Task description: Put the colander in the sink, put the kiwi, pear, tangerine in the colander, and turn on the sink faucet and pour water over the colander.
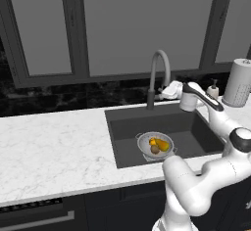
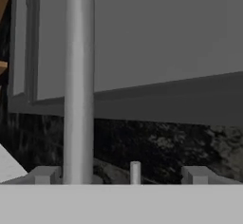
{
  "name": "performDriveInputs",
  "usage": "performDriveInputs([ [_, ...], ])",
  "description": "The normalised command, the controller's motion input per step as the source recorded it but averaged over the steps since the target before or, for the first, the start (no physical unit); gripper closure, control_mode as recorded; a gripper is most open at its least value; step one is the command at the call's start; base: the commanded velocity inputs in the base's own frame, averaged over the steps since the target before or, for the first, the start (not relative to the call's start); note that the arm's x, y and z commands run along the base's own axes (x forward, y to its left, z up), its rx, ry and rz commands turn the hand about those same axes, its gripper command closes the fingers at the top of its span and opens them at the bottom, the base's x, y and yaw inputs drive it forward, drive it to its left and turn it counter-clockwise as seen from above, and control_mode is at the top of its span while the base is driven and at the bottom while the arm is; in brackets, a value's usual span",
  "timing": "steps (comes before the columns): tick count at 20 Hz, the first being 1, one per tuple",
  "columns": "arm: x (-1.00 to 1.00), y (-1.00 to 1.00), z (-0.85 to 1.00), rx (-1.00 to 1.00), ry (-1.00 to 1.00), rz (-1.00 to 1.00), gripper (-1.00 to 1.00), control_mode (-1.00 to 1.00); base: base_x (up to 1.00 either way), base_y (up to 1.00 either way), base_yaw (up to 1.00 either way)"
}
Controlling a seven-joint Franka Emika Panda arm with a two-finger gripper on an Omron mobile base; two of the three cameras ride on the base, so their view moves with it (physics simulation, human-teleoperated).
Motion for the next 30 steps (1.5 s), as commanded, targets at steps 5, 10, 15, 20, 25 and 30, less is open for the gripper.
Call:
performDriveInputs([
  [5,0.32,-0.18,-0.03,0.00,0.00,0.00,-1.00,-1.00,0.00,0.00,0.00],
  [10,0.26,-0.11,-0.10,0.00,0.00,0.00,-1.00,-1.00,0.00,0.00,0.00],
  [15,0.10,-0.01,-0.14,0.00,0.00,0.00,-1.00,-1.00,0.00,0.00,0.00],
  [20,0.00,0.03,-0.11,0.00,-0.03,-0.03,-1.00,-1.00,0.00,0.00,0.00],
  [25,0.02,0.07,-0.06,0.00,-0.02,-0.11,-1.00,-1.00,0.00,0.00,0.00],
  [30,0.22,0.00,-0.03,0.00,0.00,-0.11,-1.00,-1.00,0.00,0.00,0.00],
])
